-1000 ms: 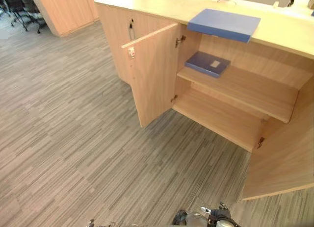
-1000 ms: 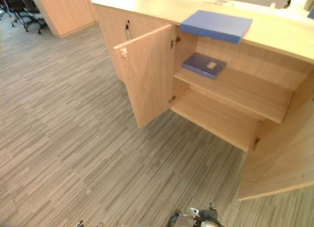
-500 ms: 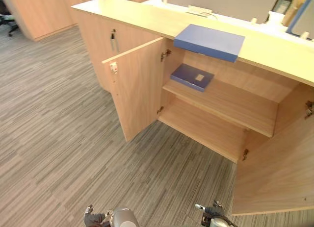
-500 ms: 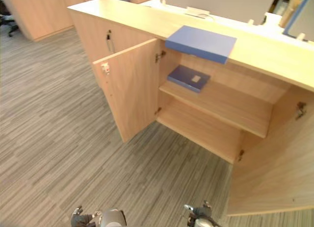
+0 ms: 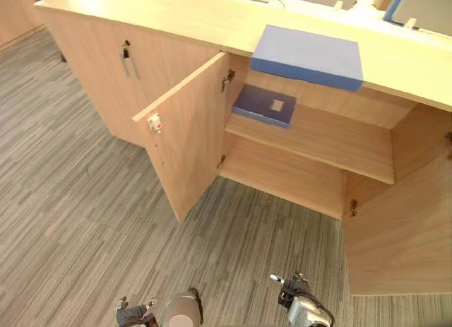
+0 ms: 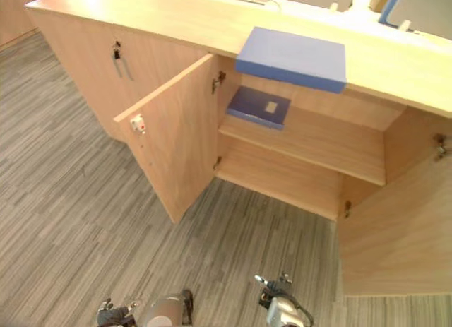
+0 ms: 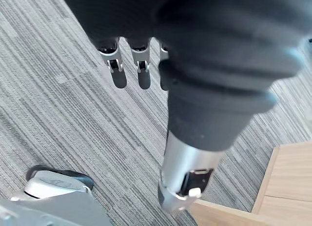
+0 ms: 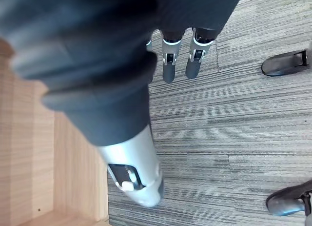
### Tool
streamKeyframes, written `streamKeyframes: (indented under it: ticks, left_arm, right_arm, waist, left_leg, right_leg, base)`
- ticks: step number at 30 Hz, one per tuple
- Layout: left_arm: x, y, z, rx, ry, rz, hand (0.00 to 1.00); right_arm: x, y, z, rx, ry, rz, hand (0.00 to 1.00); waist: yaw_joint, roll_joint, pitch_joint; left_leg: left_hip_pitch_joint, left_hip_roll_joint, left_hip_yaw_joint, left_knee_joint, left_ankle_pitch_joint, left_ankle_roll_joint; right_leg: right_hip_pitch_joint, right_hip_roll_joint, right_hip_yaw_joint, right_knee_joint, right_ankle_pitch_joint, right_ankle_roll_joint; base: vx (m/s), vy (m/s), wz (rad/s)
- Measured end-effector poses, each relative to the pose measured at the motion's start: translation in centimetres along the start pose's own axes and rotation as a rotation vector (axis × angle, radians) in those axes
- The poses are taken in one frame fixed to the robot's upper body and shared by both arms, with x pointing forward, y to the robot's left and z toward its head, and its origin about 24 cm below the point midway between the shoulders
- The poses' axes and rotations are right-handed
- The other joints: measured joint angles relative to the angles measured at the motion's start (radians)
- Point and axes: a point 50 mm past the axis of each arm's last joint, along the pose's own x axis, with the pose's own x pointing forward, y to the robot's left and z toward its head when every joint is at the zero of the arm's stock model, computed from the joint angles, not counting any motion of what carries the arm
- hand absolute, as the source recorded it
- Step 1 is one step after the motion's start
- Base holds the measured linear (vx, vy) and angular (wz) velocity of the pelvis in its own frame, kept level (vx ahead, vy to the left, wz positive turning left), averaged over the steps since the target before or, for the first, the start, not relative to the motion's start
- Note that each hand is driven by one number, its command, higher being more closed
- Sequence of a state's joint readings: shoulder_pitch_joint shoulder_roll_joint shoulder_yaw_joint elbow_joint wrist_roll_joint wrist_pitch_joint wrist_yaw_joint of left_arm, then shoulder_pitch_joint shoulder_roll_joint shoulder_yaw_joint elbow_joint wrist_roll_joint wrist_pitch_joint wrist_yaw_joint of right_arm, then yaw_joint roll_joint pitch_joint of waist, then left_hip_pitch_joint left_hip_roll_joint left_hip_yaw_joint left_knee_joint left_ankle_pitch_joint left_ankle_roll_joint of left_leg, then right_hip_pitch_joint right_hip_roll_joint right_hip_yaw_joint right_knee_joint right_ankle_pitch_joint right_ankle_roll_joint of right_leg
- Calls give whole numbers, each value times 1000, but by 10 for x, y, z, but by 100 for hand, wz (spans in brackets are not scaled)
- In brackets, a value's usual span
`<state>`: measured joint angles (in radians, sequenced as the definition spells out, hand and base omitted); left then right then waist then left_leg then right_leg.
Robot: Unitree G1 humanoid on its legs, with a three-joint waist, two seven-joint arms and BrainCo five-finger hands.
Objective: Walk over to the cabinet, pick up the folder, carry it to the office cabinet, place the folder inside the office cabinet, then close the office cabinet door
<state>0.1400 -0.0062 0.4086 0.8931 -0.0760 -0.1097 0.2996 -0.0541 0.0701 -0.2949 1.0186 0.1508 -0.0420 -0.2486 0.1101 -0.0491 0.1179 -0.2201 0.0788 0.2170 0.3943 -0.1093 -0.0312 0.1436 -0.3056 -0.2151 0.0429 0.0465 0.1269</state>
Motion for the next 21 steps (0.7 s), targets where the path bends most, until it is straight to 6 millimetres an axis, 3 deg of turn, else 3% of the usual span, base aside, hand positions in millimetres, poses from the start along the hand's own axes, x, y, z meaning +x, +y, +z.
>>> streamKeyframes:
  ticks: [3,6,9,11,13,14,16,17,18,21]
  left_arm:
    - [-2,-5,-6,-33,28,1,0]
    - [-8,-12,-15,-35,53,-14,0]
    - [-10,-15,-19,-24,59,-24,0]
    - [-11,-17,-20,-15,58,-33,0]
    - [-11,-20,-20,-13,66,-40,0]
    - [-11,-23,-19,-16,72,-45,0]
    - [-10,-22,-20,-31,82,-41,0]
    - [-8,-16,-19,-60,86,-18,0]
    - [-9,-19,-23,-76,107,-18,0]
    - [-10,-17,-26,-89,122,-12,0]
  right_arm:
    - [1,-13,-5,52,23,-41,0]
    - [-3,-42,-25,35,72,-110,0]
    - [-2,-43,-22,23,62,-109,0]
    - [-2,-40,-21,22,63,-102,0]
    - [-1,-38,-19,27,56,-100,0]
    - [0,-38,-16,36,49,-100,0]
    - [0,-38,-15,51,45,-104,0]
    - [-2,-41,-22,58,62,-114,0]
    - [-2,-48,-22,56,61,-132,0]
    - [-1,-51,-19,55,50,-138,0]
  waist:
    - [-2,22,-13]
    - [-18,58,-39]
    - [-52,61,-46]
    - [-65,64,-45]
    - [-66,70,-35]
    - [-69,72,-20]
    - [-74,68,-4]
    - [-78,43,-1]
    - [-82,49,1]
    - [-88,77,-11]
  left_leg:
    - [84,-48,32,-128,-3,12]
    - [195,-103,55,-266,-1,23]
    - [238,-102,66,-311,20,37]
    - [260,-63,66,-327,24,39]
    - [280,-24,67,-329,19,31]
    - [308,0,67,-330,11,20]
    - [351,21,64,-331,-2,-1]
    - [384,9,49,-328,-21,-30]
    - [396,19,27,-318,-35,-41]
    - [379,73,-9,-329,-24,-38]
  right_leg:
    - [-76,-55,45,92,4,2]
    - [-182,-111,45,294,25,-35]
    - [-233,-117,3,395,-2,-55]
    - [-265,-45,-57,436,-118,-51]
    - [-303,41,-95,448,-184,-55]
    - [-326,90,-114,450,-192,-63]
    - [-343,137,-115,414,-186,-69]
    - [-331,142,-102,312,-127,-100]
    - [-318,148,-113,334,-109,-130]
    - [-327,198,-160,332,-172,-151]
  base:
    - [-38,76,-80]
    - [-46,181,-58]
    - [46,72,-30]
    - [133,-68,-24]
    - [153,-167,-26]
    - [163,-209,-15]
    - [176,-262,17]
    - [255,-334,47]
    - [245,-265,44]
    - [292,-284,26]
